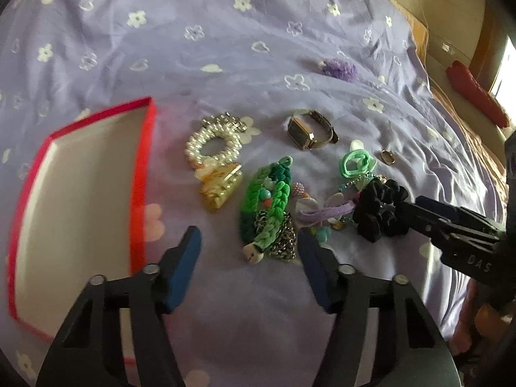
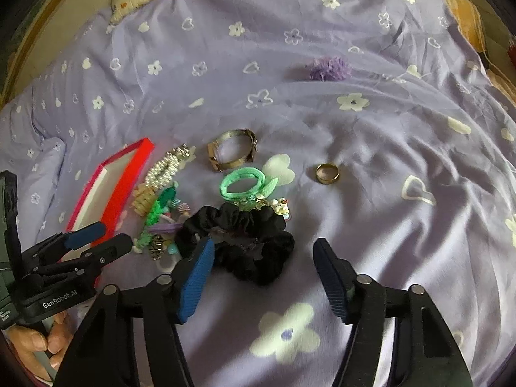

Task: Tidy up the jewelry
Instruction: 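Grasp the green braided bracelet with the left tool while the right tool grasps the black scrunchie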

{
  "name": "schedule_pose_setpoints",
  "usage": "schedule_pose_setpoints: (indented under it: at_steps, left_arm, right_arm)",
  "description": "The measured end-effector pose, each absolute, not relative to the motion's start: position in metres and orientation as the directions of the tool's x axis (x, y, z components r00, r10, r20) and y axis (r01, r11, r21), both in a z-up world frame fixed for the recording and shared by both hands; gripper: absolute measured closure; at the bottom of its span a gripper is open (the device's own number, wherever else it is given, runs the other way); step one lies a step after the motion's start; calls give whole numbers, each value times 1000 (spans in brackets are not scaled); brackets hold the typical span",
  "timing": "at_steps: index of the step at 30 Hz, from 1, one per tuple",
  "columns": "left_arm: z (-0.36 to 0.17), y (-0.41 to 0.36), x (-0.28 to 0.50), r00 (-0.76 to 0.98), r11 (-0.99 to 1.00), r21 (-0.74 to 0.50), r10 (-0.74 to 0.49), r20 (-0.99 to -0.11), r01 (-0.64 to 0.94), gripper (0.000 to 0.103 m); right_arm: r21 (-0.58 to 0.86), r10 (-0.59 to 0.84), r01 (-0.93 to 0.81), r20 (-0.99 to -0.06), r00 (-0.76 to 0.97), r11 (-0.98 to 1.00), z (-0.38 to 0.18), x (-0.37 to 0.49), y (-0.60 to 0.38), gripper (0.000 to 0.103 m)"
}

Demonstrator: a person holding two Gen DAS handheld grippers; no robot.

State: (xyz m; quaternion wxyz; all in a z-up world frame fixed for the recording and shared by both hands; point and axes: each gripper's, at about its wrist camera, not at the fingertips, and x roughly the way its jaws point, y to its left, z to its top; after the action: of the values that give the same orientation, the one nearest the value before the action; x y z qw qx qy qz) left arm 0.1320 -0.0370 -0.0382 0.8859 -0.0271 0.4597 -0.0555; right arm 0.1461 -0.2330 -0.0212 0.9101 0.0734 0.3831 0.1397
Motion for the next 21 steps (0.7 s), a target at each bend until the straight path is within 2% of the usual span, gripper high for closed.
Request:
schedule_pose_setpoints:
  at_steps: [4,7,8,10,11,12,21]
  left_arm:
    - [-49,-39,146,542,990,-114,-141,-828,84,59]
    - [-53,-42,152,530,985,-134,-170,-831,105,68]
    - [-53,-43,153,527,983,-144,-183,-830,115,75]
    - [-52,-43,152,534,983,-140,-181,-826,116,81]
    - [-51,-42,151,536,982,-147,-187,-823,117,90]
    - [-50,-41,151,535,980,-160,-200,-821,121,94]
    - [-25,-22,124,585,976,-191,-216,-782,106,94]
  right_arm:
    - [258,316,-187,-689,652,948,-30,155,-231,60]
    - [263,312,-176,-692,651,949,-34,157,-232,78]
    - [268,313,-172,-691,651,948,-35,157,-232,86]
    - [283,320,-166,-687,652,945,-36,156,-235,92]
    - [291,325,-164,-683,654,942,-36,155,-236,94]
    - [298,329,-163,-678,658,941,-35,153,-237,94]
    - [329,370,-199,-619,693,923,-9,132,-232,96]
